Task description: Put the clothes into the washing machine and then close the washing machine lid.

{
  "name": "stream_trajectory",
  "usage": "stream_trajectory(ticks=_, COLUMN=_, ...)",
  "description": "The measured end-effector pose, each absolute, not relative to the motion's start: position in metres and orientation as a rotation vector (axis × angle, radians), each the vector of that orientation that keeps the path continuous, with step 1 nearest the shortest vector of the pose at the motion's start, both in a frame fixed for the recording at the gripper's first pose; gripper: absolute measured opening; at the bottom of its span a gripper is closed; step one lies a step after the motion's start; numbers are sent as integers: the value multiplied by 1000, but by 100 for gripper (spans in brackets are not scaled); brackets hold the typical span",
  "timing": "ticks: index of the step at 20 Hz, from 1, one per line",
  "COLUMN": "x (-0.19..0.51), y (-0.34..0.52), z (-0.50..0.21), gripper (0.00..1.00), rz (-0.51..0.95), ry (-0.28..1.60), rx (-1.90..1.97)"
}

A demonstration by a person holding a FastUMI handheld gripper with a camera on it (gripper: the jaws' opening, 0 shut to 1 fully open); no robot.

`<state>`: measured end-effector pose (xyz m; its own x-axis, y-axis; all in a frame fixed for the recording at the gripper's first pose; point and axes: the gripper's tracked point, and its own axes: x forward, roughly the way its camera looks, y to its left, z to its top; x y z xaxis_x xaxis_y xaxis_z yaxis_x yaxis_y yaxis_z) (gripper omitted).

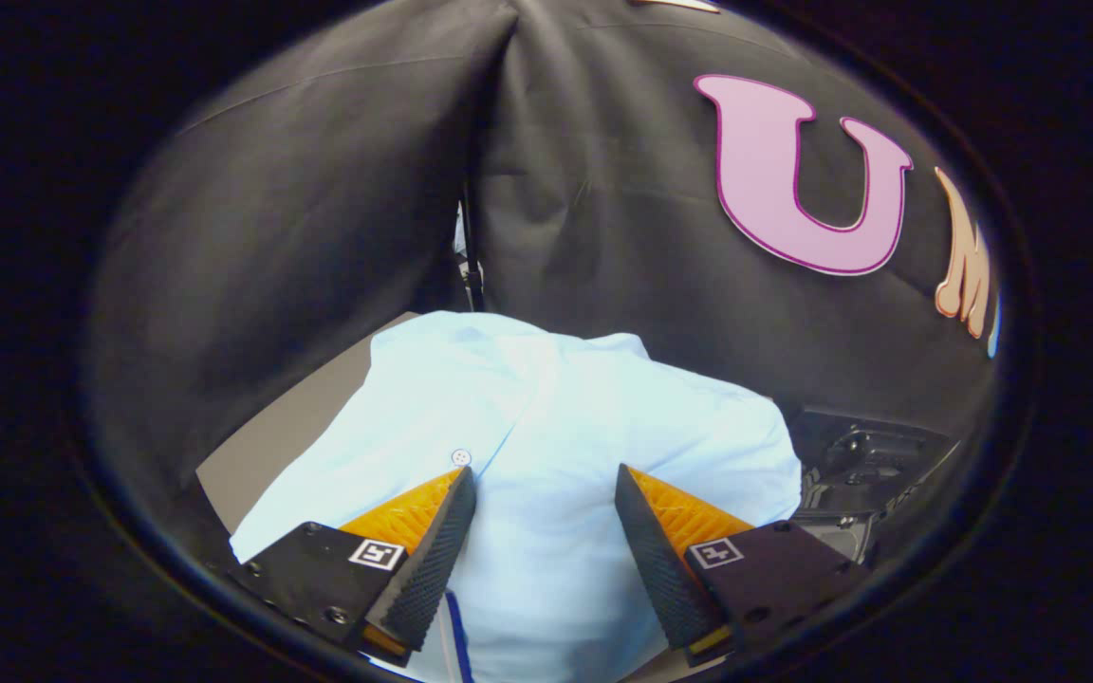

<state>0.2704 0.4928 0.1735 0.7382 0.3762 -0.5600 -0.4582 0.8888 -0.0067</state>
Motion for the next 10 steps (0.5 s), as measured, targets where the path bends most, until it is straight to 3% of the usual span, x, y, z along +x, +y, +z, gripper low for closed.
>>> stream_trajectory(ticks=5, x=270, y=495, z=175, gripper=29, rz=477, ry=584, rx=-139)
stream_trajectory(ticks=9, x=273, y=494, z=176, gripper=6, rz=466, ry=584, rx=-94)
stream_trajectory(ticks=10, x=272, y=492, z=175, gripper=6, rz=464, ry=589, rx=-83)
